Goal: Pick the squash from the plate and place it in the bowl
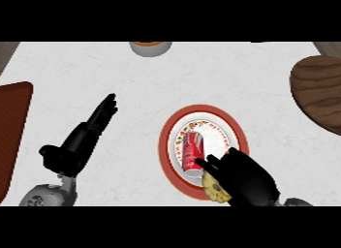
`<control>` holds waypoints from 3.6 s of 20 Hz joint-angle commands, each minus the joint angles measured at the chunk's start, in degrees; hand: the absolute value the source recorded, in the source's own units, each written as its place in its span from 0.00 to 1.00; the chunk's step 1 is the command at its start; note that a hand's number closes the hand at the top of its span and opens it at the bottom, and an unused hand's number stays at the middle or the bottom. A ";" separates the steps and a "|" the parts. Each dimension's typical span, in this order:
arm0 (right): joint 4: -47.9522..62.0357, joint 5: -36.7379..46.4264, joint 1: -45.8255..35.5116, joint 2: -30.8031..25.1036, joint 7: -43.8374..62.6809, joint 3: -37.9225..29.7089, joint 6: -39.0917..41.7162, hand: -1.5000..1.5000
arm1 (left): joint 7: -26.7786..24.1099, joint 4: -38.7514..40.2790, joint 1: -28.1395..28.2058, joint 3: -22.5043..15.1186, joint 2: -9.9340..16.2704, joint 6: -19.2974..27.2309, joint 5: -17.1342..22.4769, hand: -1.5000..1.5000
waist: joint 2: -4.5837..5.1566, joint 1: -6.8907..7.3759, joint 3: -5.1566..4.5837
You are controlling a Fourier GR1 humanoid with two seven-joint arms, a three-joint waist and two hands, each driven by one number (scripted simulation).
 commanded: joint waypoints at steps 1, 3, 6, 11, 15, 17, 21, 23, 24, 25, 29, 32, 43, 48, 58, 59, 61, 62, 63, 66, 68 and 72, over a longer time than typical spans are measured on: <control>-7.28 -7.39 4.49 -10.67 -11.80 -7.28 -8.57 1.00 | -0.43 0.30 0.65 1.28 0.16 0.23 0.73 0.50 | 0.42 -2.05 0.02; -9.26 -14.55 4.92 -11.34 -15.49 -13.65 -11.01 1.00 | -0.44 -0.13 1.66 1.36 0.34 0.64 0.43 0.50 | 0.55 -1.60 0.12; -10.77 -25.31 9.47 -13.37 -21.48 -20.13 -12.90 1.00 | -0.81 -0.84 2.49 0.98 0.59 0.21 0.32 0.50 | 0.65 -2.04 0.14; -6.25 -44.07 12.41 -18.24 -30.34 -34.87 -9.47 1.00 | -1.42 -2.01 3.17 -0.63 0.00 0.17 -0.65 0.50 | 0.88 -0.83 -0.01; 5.89 -53.18 15.55 -25.44 -43.87 -47.10 -4.34 1.00 | -0.71 -1.71 2.16 -0.20 0.11 -0.22 -0.32 0.50 | 1.00 1.05 -0.19; 14.66 -53.90 14.17 -27.46 -50.62 -51.67 -2.41 1.00 | 0.51 -1.27 0.80 -1.65 -0.67 -0.43 -1.03 0.50 | 1.20 2.45 -0.24; 31.36 -48.92 7.30 -24.96 -59.99 -53.72 -6.13 1.00 | 2.24 -0.68 -3.95 -0.70 -0.88 -2.03 0.20 0.50 | 1.52 4.85 -0.29; 39.26 -48.88 1.41 -24.73 -62.42 -54.48 -5.57 1.00 | -0.22 0.59 -1.86 -2.80 -1.97 -2.22 -1.33 0.50 | 1.68 5.84 -0.30; 42.34 -45.49 -1.74 -22.06 -62.11 -51.94 -7.88 1.00 | 1.69 -1.90 -1.28 -3.14 -1.42 -2.17 -1.72 0.50 | 1.56 6.24 -0.32; 46.07 -45.82 -2.31 -22.28 -65.06 -53.54 -7.95 1.00 | 1.59 -1.88 -1.48 -1.61 -1.80 -2.13 -0.22 0.50 | 1.51 5.90 -0.33; 55.81 -36.90 -12.19 -23.47 -64.63 -48.42 -8.90 1.00 | 1.31 2.58 -6.07 -0.62 -1.31 -4.31 -0.17 0.50 | 2.06 6.91 -0.33; 60.11 -30.98 -11.75 -22.36 -61.53 -42.48 -7.00 1.00 | 0.08 1.98 -4.50 -1.92 -2.53 -3.14 -1.36 0.50 | 2.34 7.92 -0.31; 76.50 -32.48 -25.11 -20.56 -72.70 -42.36 7.03 0.00 | 1.06 -0.27 -3.19 -1.83 -2.28 -3.57 -1.67 0.50 | 1.93 7.41 -0.21; 82.03 -39.34 -28.02 -18.24 -68.35 -48.01 9.43 0.00 | -2.08 2.13 -1.96 -1.77 -2.56 -3.92 -2.13 0.50 | 2.21 7.37 -0.20; 91.92 -45.86 -32.61 -26.06 -58.61 -53.75 20.53 0.00 | 1.15 -0.34 -4.60 -2.41 -3.75 -3.63 -1.91 0.50 | 3.12 8.43 0.12; 92.16 -46.17 -32.06 -27.33 -59.15 -54.03 21.33 0.00 | 0.92 0.12 -4.76 -2.28 -3.82 -3.10 -2.44 0.50 | 3.24 8.04 0.19; 93.38 -47.94 -32.61 -27.68 -57.28 -55.76 21.42 0.00 | 0.36 0.68 -4.30 -3.30 -4.78 -2.49 -3.25 0.50 | 3.39 8.11 0.26; 93.59 -48.30 -31.44 -27.72 -58.36 -56.13 20.85 0.00 | 0.75 -0.28 -4.67 -1.82 -3.54 -3.35 -2.07 0.50 | 3.32 8.15 0.35; 93.78 -48.41 -30.81 -28.49 -58.40 -56.15 22.06 0.00 | 0.99 -0.67 -4.78 -2.48 -3.95 -3.18 -2.42 0.50 | 3.31 7.84 0.43; 94.58 -50.39 -30.79 -29.13 -56.91 -58.01 22.49 0.00 | 0.47 0.02 -3.72 -2.21 -3.35 -3.48 -2.46 0.50 | 3.68 8.06 0.58; 93.93 -50.47 -29.91 -28.55 -57.75 -58.02 21.42 0.00 | 0.33 0.21 -3.78 -2.46 -4.07 -3.04 -2.53 0.50 | 4.04 8.01 0.81; 93.21 -50.12 -29.89 -30.77 -55.69 -57.36 24.85 0.00 | 0.13 -0.81 -3.46 -2.84 -4.63 -3.17 -2.07 0.50 | 3.88 8.50 0.80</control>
